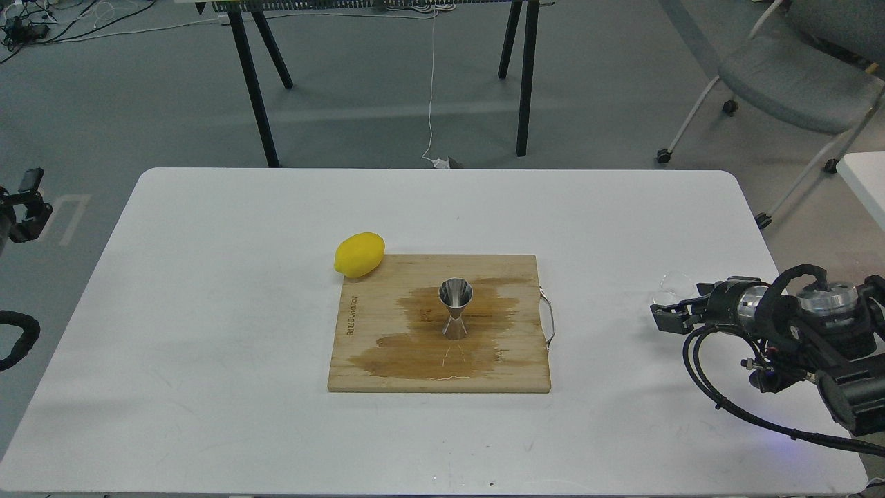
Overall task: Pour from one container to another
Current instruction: 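Reach the right gripper to the small clear glass and grasp it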
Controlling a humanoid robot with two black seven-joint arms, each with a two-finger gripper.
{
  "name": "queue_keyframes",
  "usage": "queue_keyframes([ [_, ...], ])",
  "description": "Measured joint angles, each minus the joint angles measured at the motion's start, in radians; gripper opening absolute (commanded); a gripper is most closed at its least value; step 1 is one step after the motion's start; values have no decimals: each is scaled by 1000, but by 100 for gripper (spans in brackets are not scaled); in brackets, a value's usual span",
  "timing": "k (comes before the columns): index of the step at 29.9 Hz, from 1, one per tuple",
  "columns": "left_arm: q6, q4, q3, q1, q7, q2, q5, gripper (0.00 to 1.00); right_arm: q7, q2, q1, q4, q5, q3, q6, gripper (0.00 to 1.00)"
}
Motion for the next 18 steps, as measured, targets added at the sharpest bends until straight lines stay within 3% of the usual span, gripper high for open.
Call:
queue_keyframes([
  [13, 0, 20, 1, 0, 0, -32, 0, 100, 10, 2, 30, -29, 0, 7, 0, 90],
  [18, 0, 26, 1, 0, 0, -34, 0, 100, 12, 13, 35, -46, 0, 5, 0, 78],
])
